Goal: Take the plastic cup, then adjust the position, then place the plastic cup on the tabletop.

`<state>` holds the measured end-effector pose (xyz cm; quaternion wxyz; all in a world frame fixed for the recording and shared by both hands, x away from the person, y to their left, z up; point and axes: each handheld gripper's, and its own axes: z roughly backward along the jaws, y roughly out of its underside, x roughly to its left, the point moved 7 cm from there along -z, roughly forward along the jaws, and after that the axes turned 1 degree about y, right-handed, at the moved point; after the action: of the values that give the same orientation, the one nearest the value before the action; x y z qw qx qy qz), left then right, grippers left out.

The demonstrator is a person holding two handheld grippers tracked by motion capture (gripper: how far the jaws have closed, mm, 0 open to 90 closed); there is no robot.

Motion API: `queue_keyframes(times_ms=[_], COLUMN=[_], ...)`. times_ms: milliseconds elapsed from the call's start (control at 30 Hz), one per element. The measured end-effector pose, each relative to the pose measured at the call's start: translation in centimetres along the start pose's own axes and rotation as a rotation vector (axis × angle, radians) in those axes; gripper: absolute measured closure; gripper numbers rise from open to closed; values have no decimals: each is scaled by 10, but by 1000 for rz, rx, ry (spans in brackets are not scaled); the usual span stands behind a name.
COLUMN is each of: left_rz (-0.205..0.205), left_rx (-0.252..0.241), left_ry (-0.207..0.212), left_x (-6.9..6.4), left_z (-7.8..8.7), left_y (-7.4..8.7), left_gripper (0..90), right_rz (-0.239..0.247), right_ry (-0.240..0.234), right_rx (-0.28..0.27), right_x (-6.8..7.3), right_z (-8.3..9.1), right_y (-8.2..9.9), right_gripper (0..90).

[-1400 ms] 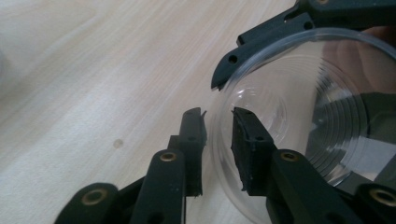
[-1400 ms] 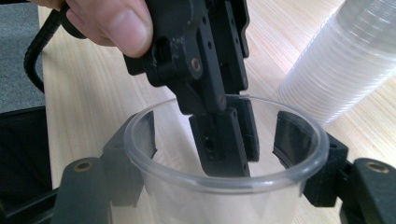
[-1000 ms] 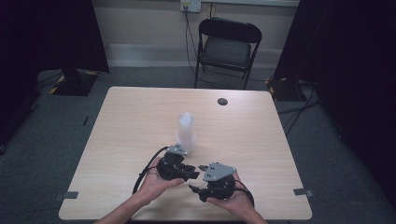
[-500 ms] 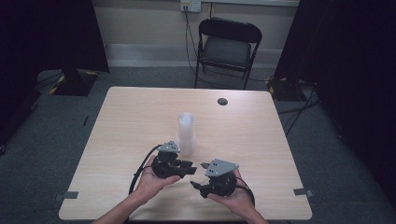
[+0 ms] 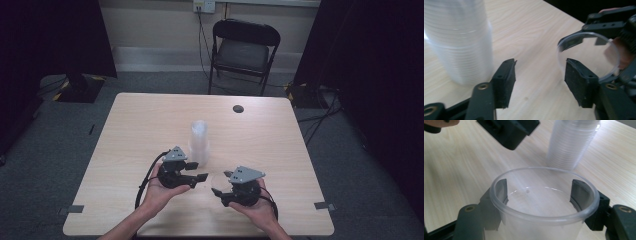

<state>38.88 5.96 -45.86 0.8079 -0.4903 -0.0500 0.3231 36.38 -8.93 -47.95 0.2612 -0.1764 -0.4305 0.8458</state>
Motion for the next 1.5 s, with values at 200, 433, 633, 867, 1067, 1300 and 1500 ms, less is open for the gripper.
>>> queue_keyframes(times_ms=[200,433,633,867,1067,1300,1500], left_rz=[1,-23,-4,20,43,73,68], left_rx=[-21,-4,-16,-6,9,18,39], left_ry=[-35,-70,-83,-111,-116,-136,-141], left_x=[7,11,14,26,33,38,38], left_z=[6,13,25,33,34,37,34], left_y=[-2,0,7,22,34,36,38], left_gripper=[341,309,306,307,311,327,333], right_rz=[-39,-79,-100,-114,-123,-119,-163], right_ry=[23,49,66,92,118,156,166], right_rx=[-15,-49,-75,-101,-108,-97,-115], right_x=[-11,-24,-34,-47,-60,-76,-91], right_z=[3,10,18,16,12,7,6], right_y=[2,-3,-7,-17,-25,-27,-27], right_gripper=[302,302,301,300,301,297,300])
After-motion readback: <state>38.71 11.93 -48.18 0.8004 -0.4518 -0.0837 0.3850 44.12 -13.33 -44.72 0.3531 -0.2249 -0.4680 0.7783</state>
